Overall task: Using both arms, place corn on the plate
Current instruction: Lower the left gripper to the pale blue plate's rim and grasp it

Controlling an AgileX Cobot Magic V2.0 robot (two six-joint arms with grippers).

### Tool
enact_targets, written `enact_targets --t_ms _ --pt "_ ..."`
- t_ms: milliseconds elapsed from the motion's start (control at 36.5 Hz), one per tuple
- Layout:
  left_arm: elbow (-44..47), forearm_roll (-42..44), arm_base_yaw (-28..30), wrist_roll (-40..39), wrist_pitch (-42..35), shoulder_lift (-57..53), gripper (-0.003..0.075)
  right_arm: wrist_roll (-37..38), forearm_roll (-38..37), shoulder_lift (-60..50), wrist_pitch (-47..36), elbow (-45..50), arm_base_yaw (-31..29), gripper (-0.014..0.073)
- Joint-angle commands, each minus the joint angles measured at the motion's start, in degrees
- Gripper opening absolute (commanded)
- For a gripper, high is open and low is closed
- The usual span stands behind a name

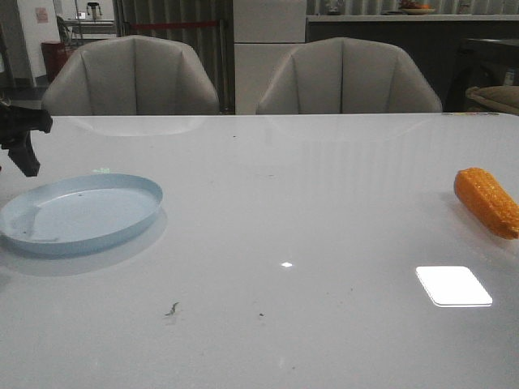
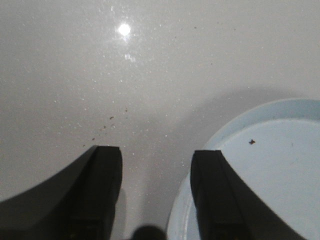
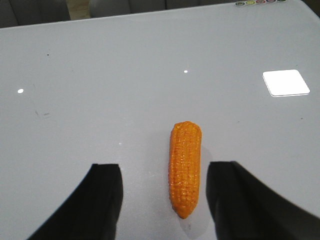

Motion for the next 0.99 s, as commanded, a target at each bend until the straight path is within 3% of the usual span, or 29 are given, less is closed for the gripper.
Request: enact_targets --t_ms 0,247,466,658,959 --pt "-1.9 -2.6 -0.4 -0.3 -0.5 -1.3 0.04 0.0 0.0 -0.4 -4.0 -2.0 -0.3 0.0487" --pt "-1.9 -2.6 -0.5 -0.3 4.1 1.3 0.0365 0.0 0.0 -0.4 -4.0 -2.0 -0.3 0.0487" --pt "-1.9 -3.1 -0.5 -0.3 5.2 1.4 0.0084 0.0 0.0 -0.4 -4.0 -2.0 -0.3 0.0487" --pt "-4.4 -8.2 -0.5 -0.3 8.0 1.3 0.0102 0.0 0.0 -0.4 -4.0 -2.0 -0.3 0.0487" --pt "-15.1 -26.8 -1.4 -0.3 20.1 1.1 0.0102 0.0 0.0 -0.4 -3.9 -2.0 -0.3 0.0487"
